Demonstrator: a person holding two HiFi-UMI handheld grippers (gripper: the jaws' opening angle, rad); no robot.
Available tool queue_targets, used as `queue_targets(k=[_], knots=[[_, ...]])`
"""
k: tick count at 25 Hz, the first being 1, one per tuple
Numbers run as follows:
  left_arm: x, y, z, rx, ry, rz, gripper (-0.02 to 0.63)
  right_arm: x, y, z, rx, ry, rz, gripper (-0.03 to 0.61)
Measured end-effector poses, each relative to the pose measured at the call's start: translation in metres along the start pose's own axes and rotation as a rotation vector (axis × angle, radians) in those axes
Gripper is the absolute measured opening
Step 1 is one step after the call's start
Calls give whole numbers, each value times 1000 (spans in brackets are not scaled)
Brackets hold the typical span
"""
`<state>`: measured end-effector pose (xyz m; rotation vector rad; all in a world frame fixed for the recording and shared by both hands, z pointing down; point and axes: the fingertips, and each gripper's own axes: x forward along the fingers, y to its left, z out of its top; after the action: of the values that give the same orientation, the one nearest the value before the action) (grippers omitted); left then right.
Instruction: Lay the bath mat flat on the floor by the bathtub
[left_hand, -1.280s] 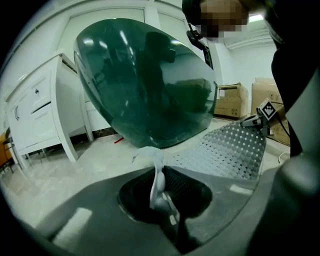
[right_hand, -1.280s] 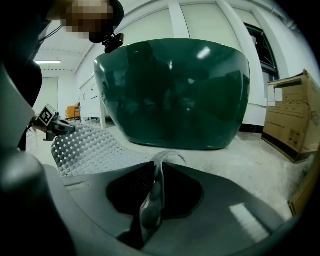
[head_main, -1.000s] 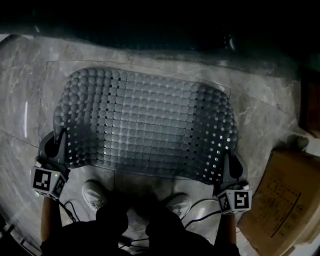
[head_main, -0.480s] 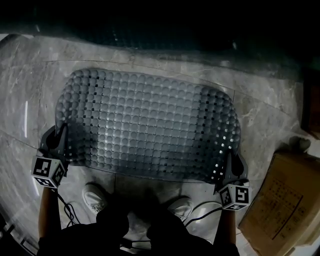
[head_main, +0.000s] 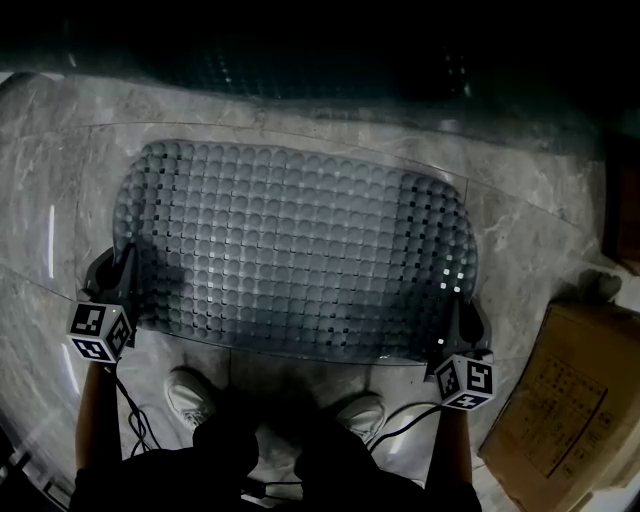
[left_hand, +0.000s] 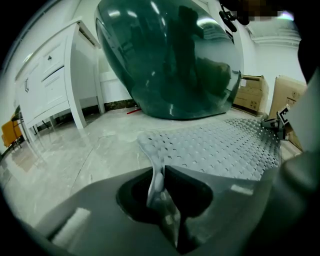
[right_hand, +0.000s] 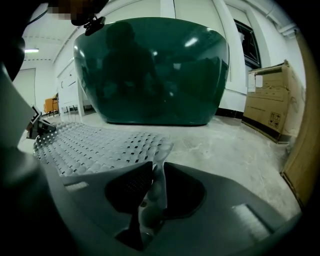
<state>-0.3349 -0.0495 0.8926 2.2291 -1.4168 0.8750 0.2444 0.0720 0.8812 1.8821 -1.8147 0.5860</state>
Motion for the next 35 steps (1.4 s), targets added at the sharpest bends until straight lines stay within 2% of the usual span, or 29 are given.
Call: queue_targets(k=[6, 14, 19, 23, 29, 35], knots=[[10, 5, -11, -22, 22, 11, 43, 6, -6, -10, 35, 20, -17, 106], [15, 12, -18, -14, 35, 40, 66, 9, -12, -14, 61, 22, -60, 146], [14, 21, -20, -33, 30, 78, 135, 6, -19, -19, 72, 34, -102, 156], [13, 30, -20, 9, 33, 115, 189, 3, -19, -21, 79, 33, -100, 164], [7, 38, -28, 36, 60, 160, 189, 0, -18, -18, 79, 15, -99, 167], [-5, 42, -27, -3, 28, 178, 189, -3, -14, -11, 84, -10, -86, 167]])
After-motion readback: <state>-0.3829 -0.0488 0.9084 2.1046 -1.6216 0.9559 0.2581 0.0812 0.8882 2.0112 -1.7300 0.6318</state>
